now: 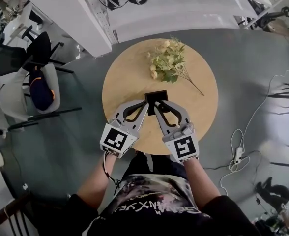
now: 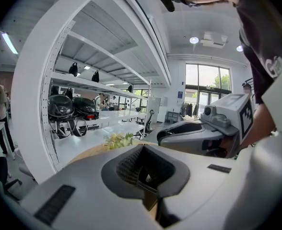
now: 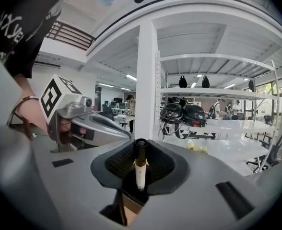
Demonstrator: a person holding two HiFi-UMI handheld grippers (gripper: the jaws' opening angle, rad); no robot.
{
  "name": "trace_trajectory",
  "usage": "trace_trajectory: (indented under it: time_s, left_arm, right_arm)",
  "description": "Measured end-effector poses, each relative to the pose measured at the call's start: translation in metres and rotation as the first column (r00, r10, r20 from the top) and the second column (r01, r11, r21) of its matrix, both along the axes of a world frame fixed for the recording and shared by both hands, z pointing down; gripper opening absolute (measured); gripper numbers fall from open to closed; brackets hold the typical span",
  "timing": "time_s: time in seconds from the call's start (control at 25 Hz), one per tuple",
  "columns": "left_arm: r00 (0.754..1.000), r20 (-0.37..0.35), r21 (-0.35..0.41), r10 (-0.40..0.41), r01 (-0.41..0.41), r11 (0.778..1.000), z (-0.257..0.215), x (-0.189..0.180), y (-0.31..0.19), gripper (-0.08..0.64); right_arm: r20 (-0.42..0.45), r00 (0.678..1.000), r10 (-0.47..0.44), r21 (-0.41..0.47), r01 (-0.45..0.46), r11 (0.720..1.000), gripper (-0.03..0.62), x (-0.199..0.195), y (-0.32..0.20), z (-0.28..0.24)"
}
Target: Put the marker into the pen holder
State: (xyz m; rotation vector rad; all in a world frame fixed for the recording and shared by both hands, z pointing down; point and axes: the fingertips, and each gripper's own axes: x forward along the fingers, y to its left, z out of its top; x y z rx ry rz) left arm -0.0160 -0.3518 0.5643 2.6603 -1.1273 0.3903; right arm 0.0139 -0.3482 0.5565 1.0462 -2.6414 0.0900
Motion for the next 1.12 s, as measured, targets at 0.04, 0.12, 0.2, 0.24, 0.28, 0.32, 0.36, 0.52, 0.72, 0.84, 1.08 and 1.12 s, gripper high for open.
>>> trace_trajectory:
  time_s: [0.04, 0.12, 0.2, 0.24, 0.28, 0.32, 0.36, 0.52, 0.72, 0.84, 1.08, 1.12]
  left_arm:
    - [1.000, 0.001, 0.002, 0.000, 0.000, 1.000, 0.002, 0.001, 0.000, 0.020]
    - [1.000, 0.013, 0.005, 0.006, -0.006, 1.000, 0.006, 0.003, -0.001, 0.020]
    - [1.000, 0.025, 0.006, 0.014, -0.014, 1.000, 0.009, 0.005, -0.002, 0.020]
    - [1.000, 0.025, 0.007, 0.015, -0.015, 1.000, 0.011, 0.005, -0.002, 0.020]
    - [1.000, 0.023, 0.008, 0.013, -0.013, 1.000, 0.013, 0.006, -0.002, 0.020]
    - [1.000, 0.021, 0.007, 0.011, -0.011, 1.000, 0.016, 0.006, -0.002, 0.020]
    - [1.000, 0.024, 0.004, 0.009, -0.009, 1.000, 0.018, 0.006, -0.002, 0.020]
    - [0.999, 0.036, -0.008, 0.008, -0.007, 1.000, 0.026, 0.007, -0.002, 0.020]
    - [0.999, 0.042, -0.018, 0.004, -0.003, 1.000, 0.031, 0.007, -0.001, 0.020]
    - [0.999, 0.045, -0.020, 0.001, 0.000, 1.000, 0.033, 0.006, 0.000, 0.020]
    - [0.998, 0.055, -0.020, 0.000, 0.002, 1.000, 0.036, 0.006, 0.001, 0.020]
    - [0.998, 0.055, -0.020, 0.000, 0.001, 1.000, 0.036, 0.006, 0.002, 0.020]
  right_arm:
    - [-0.005, 1.000, -0.002, -0.004, 0.001, 1.000, 0.078, -0.001, 0.000, 0.004]
    - [-0.019, 1.000, -0.006, -0.010, 0.006, 1.000, 0.078, -0.002, 0.001, 0.012]
    - [-0.037, 0.999, -0.010, -0.010, 0.010, 1.000, 0.078, -0.002, 0.000, 0.019]
    - [-0.045, 0.999, -0.011, -0.008, 0.010, 1.000, 0.078, -0.002, 0.000, 0.023]
    - [-0.051, 0.999, -0.010, -0.008, 0.010, 1.000, 0.078, -0.002, -0.001, 0.026]
    - [-0.053, 0.999, -0.010, -0.010, 0.010, 1.000, 0.078, -0.002, -0.001, 0.029]
    - [-0.054, 0.998, -0.013, -0.013, 0.012, 1.000, 0.078, -0.002, -0.002, 0.032]
    - [-0.058, 0.998, -0.023, -0.016, 0.022, 1.000, 0.078, -0.003, -0.004, 0.040]
    - [-0.070, 0.997, -0.031, -0.026, 0.029, 0.999, 0.078, -0.003, -0.005, 0.051]
    - [-0.081, 0.996, -0.032, -0.037, 0.029, 0.999, 0.078, -0.002, -0.004, 0.057]
    - [-0.096, 0.995, -0.025, -0.053, 0.020, 0.998, 0.078, -0.001, -0.004, 0.065]
    - [-0.098, 0.995, -0.026, -0.051, 0.021, 0.998, 0.078, -0.001, -0.004, 0.067]
